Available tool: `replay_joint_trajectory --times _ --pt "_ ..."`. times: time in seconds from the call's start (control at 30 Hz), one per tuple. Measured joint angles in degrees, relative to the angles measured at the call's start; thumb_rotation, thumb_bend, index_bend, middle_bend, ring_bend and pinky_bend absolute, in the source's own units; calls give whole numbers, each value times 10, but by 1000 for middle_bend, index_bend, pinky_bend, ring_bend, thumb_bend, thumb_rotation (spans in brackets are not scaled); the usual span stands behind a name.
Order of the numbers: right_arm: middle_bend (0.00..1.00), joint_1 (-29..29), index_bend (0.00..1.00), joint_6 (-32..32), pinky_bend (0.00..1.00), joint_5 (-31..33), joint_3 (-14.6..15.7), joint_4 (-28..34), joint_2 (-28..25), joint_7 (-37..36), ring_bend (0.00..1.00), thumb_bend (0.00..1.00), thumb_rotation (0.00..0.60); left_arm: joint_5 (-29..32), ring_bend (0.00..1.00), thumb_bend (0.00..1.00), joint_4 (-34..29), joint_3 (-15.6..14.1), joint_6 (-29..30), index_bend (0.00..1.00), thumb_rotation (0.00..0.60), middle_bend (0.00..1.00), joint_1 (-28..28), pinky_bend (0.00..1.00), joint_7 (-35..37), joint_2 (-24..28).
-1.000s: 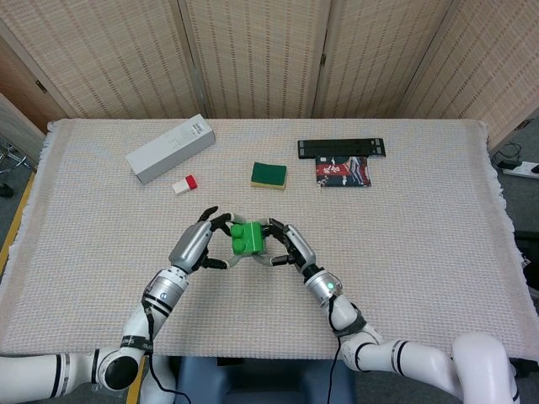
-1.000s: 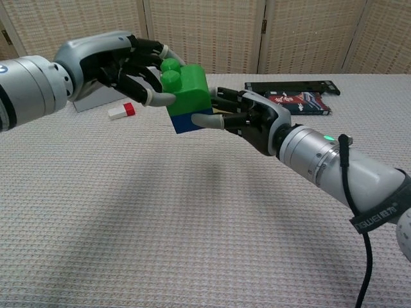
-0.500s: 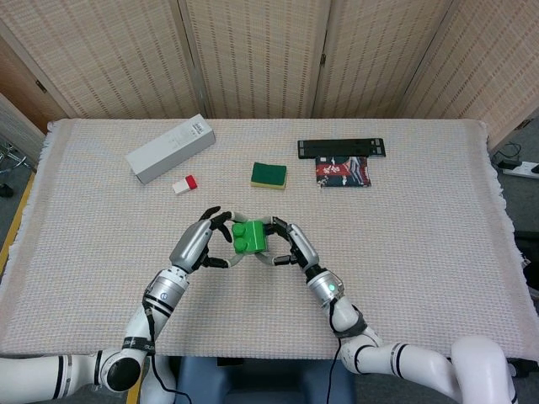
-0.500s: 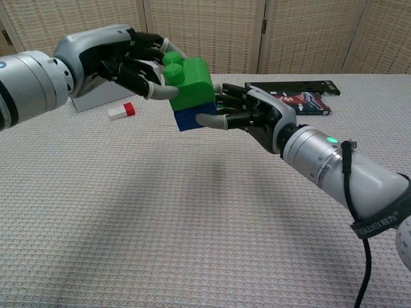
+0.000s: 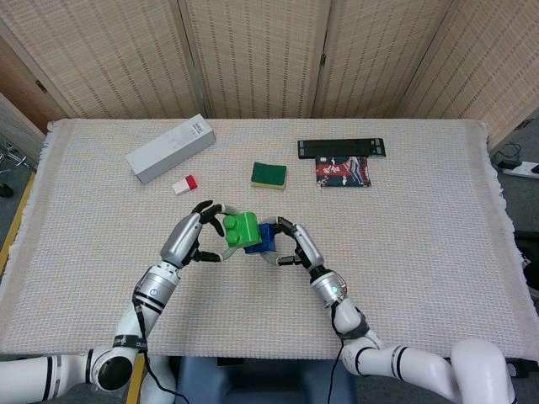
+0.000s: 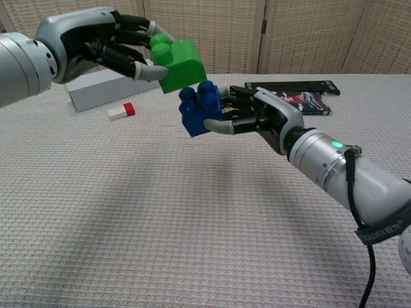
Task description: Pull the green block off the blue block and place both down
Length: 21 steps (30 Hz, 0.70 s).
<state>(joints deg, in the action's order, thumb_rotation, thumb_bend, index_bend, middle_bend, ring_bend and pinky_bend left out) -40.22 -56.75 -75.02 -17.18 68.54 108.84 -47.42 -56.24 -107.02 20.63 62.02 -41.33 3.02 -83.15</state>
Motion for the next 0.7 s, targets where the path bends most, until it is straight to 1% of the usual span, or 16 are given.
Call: replay_joint_trajectory --times 0.17,0.27,0.4,0.5,0.7 --pt "349 1 871 -4 186 -2 -2 -2 -7 28 393 323 600 -4 509 459 0 2 -3 714 600 857 3 87 4 14" --pt "349 2 871 -6 186 -6 5 -7 -12 59 393 323 600 -17 500 459 8 -9 -2 713 600 857 7 75 2 16" --pt "349 7 871 -11 186 -13 18 -5 -28 111 393 323 600 -43 494 459 39 -31 5 714 600 857 18 70 6 8" --pt "349 11 871 -13 186 -14 23 9 -48 144 393 323 600 -53 492 459 70 -45 4 714 600 857 24 66 18 -3" --pt "349 24 871 -12 186 -1 31 62 -95 220 394 323 600 -68 487 459 129 -63 -4 713 600 857 34 63 42 -26"
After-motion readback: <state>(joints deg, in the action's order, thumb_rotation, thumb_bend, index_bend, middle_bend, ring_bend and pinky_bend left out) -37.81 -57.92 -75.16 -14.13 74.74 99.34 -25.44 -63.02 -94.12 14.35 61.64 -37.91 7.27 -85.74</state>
